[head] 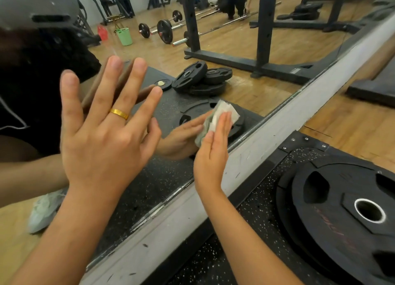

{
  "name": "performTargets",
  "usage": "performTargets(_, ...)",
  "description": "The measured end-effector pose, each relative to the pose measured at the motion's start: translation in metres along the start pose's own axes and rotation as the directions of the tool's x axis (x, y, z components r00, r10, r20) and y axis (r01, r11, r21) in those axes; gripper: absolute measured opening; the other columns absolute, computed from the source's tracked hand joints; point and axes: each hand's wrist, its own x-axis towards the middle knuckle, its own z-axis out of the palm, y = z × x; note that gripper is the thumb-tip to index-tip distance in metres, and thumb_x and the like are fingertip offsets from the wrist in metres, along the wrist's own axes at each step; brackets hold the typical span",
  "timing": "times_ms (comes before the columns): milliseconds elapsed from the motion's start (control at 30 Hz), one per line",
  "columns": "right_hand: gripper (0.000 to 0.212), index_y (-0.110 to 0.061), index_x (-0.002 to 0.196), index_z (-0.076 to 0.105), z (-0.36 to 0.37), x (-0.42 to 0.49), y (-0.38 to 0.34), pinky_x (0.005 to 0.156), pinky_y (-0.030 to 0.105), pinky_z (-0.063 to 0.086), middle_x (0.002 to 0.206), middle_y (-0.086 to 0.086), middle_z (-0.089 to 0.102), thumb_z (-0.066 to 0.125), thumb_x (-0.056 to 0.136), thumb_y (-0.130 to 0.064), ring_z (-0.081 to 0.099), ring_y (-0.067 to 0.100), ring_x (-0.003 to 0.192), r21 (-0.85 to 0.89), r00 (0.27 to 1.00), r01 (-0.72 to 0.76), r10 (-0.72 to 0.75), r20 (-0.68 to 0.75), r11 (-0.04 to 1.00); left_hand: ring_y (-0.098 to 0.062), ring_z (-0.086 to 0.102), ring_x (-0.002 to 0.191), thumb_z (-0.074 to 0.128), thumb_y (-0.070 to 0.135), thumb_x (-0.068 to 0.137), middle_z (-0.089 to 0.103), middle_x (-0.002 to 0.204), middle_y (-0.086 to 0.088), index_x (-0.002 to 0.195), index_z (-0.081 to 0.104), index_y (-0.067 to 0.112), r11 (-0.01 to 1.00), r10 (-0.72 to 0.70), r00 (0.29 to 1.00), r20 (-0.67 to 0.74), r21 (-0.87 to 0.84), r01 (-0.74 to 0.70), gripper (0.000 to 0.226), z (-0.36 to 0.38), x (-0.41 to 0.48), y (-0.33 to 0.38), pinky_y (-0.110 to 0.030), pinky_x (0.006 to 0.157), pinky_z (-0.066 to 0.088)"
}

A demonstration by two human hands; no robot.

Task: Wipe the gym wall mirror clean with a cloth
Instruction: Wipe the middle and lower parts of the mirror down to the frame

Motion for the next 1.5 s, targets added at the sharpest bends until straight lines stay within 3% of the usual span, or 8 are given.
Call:
performTargets(167,0.06,-0.018,0.163,0.017,0.003,-0.003,-0.009,0.127,0.024,0.013,0.169,-0.014,0.01,0.042,0.109,-0.025,0.006,0.002,0.157,-0.036,0.998,0.057,-0.057,0.001,0.998,-0.033,0.033,0.153,0.056,0.021,0.102,0.042,0.162,-0.009,0.137,0.066,0.017,0.999,0.039,0.999,0.012,-0.002,-0.039,0.036,-0.002,0.006,0.001,-0.063,0.122,0.018)
performTargets(333,0.059,-0.02,0.163,0.011,0.0,0.001,-0.002,0.129,0.031,0.014,0.17,-0.008,0.007,0.037,0.111,-0.027,0.004,0.008,0.159,-0.019,0.999,0.046,-0.047,-0.022,0.999,-0.036,0.037,0.15,0.057,0.013,0.099,0.047,0.155,-0.017,0.131,0.071,0.008,0.975,-0.004,0.999,0.05,-0.222,0.015,0.035,-0.022,-0.01,0.001,-0.06,0.124,0.007)
performTargets(567,0.059,-0.013,0.165,0.011,0.019,-0.001,-0.003,0.127,0.042,0.022,0.173,0.006,0.006,0.034,0.112,-0.026,0.012,0.019,0.159,0.07,0.986,-0.035,0.047,-0.162,0.997,-0.031,0.028,0.155,0.058,0.017,0.096,0.036,0.165,-0.013,0.151,0.052,0.011,1.0,-0.009,0.962,0.273,-0.021,0.015,0.056,-0.077,-0.087,-0.04,-0.072,0.118,0.019)
performTargets(700,0.059,-0.018,0.165,0.011,0.024,-0.008,-0.003,0.125,0.046,0.028,0.173,0.005,0.009,0.032,0.111,-0.03,0.017,0.022,0.158,0.07,0.977,-0.075,0.088,-0.194,0.995,-0.032,0.021,0.157,0.06,0.024,0.097,0.026,0.169,-0.012,0.157,0.041,0.01,0.996,-0.078,0.961,0.265,0.062,0.064,0.064,-0.106,-0.109,-0.073,-0.079,0.107,0.03)
performTargets(900,0.057,-0.011,0.163,0.019,0.039,-0.013,-0.025,0.127,0.043,0.023,0.172,0.01,0.014,0.03,0.11,-0.026,0.014,0.022,0.159,0.094,0.974,-0.059,0.078,-0.212,0.994,-0.036,0.032,0.153,0.066,0.028,0.092,0.033,0.165,-0.017,0.155,0.045,0.008,0.97,-0.015,0.982,0.19,0.242,-0.032,0.069,-0.101,-0.121,-0.095,-0.065,0.11,0.033)
performTargets(1033,0.052,0.002,0.159,0.023,0.062,-0.036,-0.074,0.129,0.048,0.017,0.169,0.019,0.017,0.035,0.11,-0.012,0.01,0.03,0.159,0.083,0.984,0.159,-0.151,-0.095,0.984,-0.038,0.035,0.151,0.068,0.025,0.091,0.038,0.162,-0.019,0.153,0.048,0.006,0.972,0.016,0.986,0.166,0.227,-0.054,0.068,-0.099,-0.122,-0.097,-0.067,0.108,0.036)
performTargets(1200,0.05,0.001,0.156,0.029,0.08,-0.081,-0.096,0.13,0.049,0.008,0.167,0.016,0.021,0.04,0.109,-0.01,0.008,0.03,0.159,0.05,0.868,0.459,-0.46,0.187,0.887,-0.036,0.033,0.152,0.065,0.024,0.092,0.04,0.161,-0.019,0.153,0.048,0.007,0.975,0.017,0.988,0.156,0.215,-0.051,0.065,-0.097,-0.118,-0.097,-0.063,0.116,0.029)
performTargets(1500,0.049,0.005,0.155,0.033,0.087,-0.059,-0.149,0.129,0.052,0.004,0.165,0.026,0.026,0.042,0.107,-0.001,0.012,0.042,0.156,0.035,0.785,0.581,-0.571,0.238,0.813,-0.034,0.031,0.154,0.06,0.026,0.096,0.036,0.164,-0.016,0.157,0.042,0.009,0.972,0.01,0.988,0.154,0.229,-0.046,0.066,-0.1,-0.117,-0.099,-0.057,0.123,0.019)
